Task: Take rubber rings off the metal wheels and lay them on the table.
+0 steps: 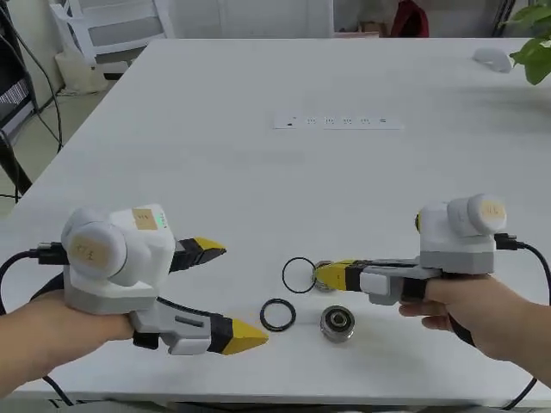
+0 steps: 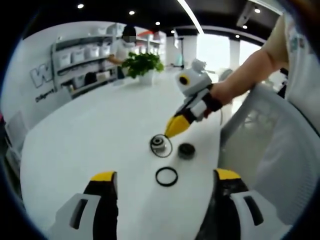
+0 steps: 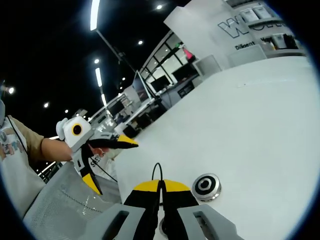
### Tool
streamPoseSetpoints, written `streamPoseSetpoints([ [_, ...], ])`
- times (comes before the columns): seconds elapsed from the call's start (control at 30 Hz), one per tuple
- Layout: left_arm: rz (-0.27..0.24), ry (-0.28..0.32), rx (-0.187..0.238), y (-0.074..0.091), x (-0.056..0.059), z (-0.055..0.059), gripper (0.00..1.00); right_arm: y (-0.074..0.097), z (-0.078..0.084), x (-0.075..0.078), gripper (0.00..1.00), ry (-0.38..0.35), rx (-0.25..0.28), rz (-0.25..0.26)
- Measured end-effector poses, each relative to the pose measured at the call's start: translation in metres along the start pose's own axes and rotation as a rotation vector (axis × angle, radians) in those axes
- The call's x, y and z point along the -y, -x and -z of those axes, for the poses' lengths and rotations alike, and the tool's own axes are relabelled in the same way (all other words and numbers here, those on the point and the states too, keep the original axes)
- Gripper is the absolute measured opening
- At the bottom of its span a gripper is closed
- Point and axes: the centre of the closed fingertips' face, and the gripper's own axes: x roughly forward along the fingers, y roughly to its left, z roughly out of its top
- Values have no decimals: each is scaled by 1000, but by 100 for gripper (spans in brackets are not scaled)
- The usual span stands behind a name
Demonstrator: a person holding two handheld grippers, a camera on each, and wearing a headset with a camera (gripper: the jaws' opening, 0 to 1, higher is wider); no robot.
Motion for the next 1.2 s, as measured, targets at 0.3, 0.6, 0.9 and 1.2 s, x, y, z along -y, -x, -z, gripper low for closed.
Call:
streamPoseSetpoints([
  [0.3, -12, 9, -7, 8, -2, 5, 81, -10, 10, -9, 0, -6, -44, -19],
  [0.6, -12, 15, -10, 11, 0, 9, 83, -21, 24, -15, 0, -12, -101, -34],
  [0.9, -16, 19, -20, 14, 0, 17, 83, -25, 33, -15, 0, -20, -142, -33],
  [1.2, -13, 18, -22, 15, 0, 19, 83, -30, 40, -12, 0, -18, -178, -30],
])
